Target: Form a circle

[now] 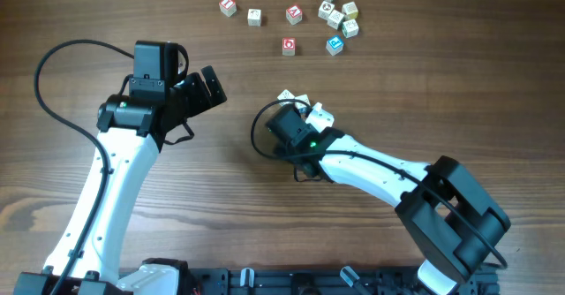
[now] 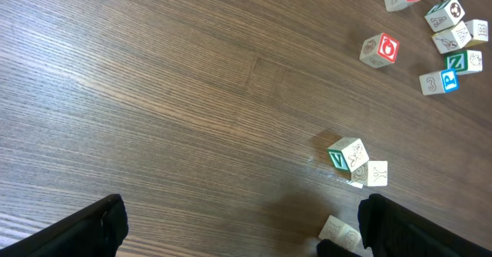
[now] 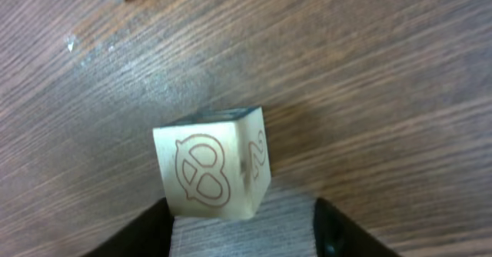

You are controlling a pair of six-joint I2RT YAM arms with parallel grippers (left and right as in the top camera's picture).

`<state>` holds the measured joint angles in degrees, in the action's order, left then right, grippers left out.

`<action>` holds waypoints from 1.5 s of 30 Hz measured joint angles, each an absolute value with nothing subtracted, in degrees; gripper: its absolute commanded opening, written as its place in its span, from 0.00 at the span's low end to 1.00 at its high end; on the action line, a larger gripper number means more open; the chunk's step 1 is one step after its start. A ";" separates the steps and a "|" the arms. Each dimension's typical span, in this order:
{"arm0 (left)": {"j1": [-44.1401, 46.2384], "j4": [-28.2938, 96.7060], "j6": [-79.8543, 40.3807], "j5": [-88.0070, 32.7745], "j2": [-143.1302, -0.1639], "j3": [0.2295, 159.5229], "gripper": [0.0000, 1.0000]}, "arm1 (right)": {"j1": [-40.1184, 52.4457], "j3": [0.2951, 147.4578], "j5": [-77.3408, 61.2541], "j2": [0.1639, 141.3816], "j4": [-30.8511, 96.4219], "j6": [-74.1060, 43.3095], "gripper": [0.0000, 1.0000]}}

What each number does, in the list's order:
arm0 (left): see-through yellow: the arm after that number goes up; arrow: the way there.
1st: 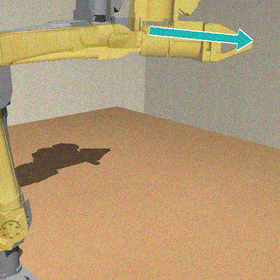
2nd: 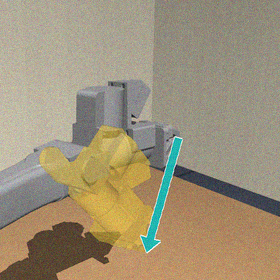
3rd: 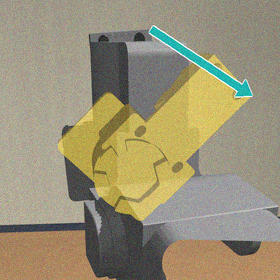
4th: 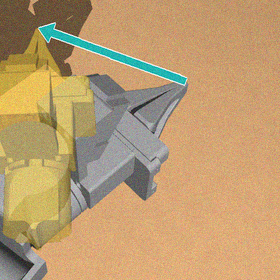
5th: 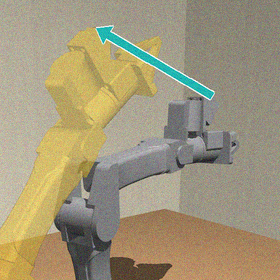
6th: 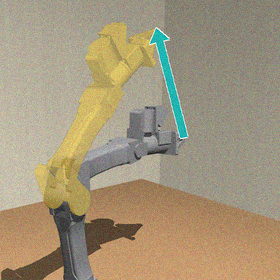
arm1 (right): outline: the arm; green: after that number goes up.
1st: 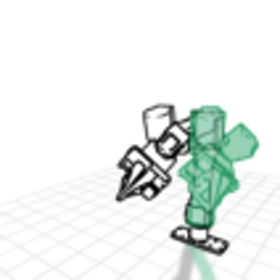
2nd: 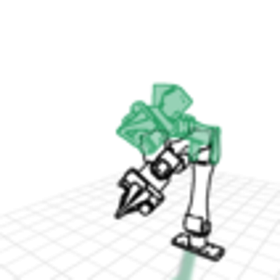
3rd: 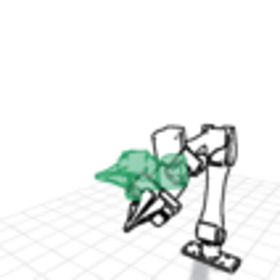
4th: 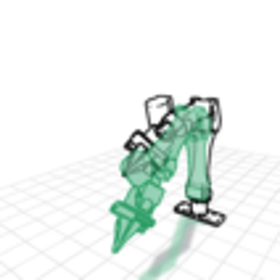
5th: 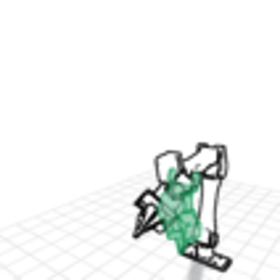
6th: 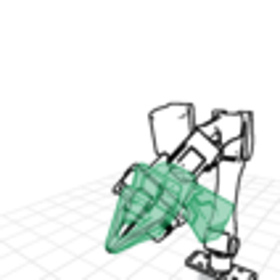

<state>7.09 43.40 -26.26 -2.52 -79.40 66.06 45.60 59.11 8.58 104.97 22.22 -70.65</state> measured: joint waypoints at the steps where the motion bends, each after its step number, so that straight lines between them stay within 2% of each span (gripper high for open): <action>1: 7.09 43.40 -26.26 -2.52 -79.40 66.06 1.00 | 45.60 59.11 8.95 104.97 21.69 -70.48 0.39; 5: 7.09 43.40 -26.26 -2.52 -79.40 66.04 1.00 | 45.60 59.11 10.33 104.97 19.97 -67.81 0.24; 7: 7.09 43.40 -26.26 -2.52 -79.40 66.06 1.00 | 45.60 59.11 10.85 104.95 19.35 -67.11 0.23; 25: 7.09 43.40 -26.26 -2.52 -79.40 66.06 1.00 | 45.60 59.81 10.55 104.97 17.10 -61.28 0.21; 45: 7.09 43.40 -26.26 -2.52 -79.40 66.06 1.00 | 45.54 60.90 12.53 107.48 12.99 -62.11 0.22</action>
